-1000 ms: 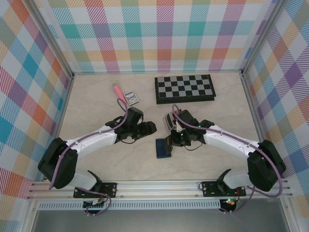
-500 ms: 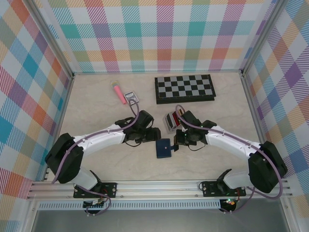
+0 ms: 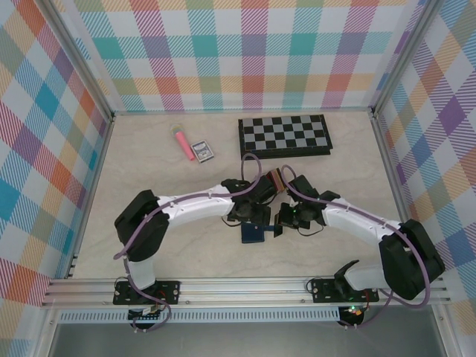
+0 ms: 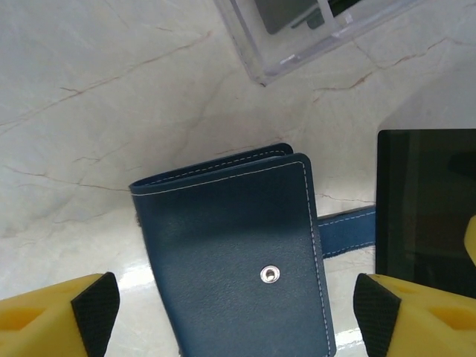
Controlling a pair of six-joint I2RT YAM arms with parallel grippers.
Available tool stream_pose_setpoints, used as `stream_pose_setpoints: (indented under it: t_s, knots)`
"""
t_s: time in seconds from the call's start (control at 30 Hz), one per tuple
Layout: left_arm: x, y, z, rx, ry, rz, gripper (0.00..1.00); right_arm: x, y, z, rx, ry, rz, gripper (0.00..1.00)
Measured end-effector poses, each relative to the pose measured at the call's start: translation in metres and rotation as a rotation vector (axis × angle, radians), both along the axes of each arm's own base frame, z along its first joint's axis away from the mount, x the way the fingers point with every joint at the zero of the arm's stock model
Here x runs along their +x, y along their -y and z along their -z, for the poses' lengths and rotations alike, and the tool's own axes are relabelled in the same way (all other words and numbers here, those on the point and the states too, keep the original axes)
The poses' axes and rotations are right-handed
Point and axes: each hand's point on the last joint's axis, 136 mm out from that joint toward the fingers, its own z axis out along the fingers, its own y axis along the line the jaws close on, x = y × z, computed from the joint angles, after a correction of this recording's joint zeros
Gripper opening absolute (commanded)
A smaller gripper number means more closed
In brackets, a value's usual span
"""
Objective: Put the credit cards into the card holder
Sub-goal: Open the card holder at the center of the table.
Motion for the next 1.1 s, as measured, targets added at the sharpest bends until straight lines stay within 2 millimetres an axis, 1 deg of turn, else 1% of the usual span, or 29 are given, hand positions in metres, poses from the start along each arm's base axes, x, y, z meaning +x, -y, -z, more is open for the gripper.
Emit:
stream_pose_setpoints:
  t_s: [0.2,0.33,0.57,0.73,0.87,1.1]
  knots:
    - [0.002,0.013,0.01,0.058,-0.018,0.015,0.9,-0.001,0.001,0.002,0.02,0.006,0.004,0.08]
    - [0.002,0.012,0.016,0.099,-0.031,0.011,0.92,-0.001,0.003,0.003,0.029,0.013,0.01,0.08]
    - [0.006,0.012,0.025,0.15,-0.039,0.005,0.92,-0.001,0.005,0.003,0.036,0.013,0.019,0.08]
    - [0.01,0.011,0.035,0.188,-0.038,0.0,0.91,-0.001,0.005,0.004,0.039,0.01,0.018,0.08]
    - [0.01,0.003,0.038,0.227,-0.036,-0.007,0.85,-0.001,0.005,0.004,0.038,0.01,0.019,0.08]
    - [0.011,0.001,0.038,0.236,-0.027,-0.02,0.78,-0.001,0.006,0.004,0.032,0.011,0.022,0.08]
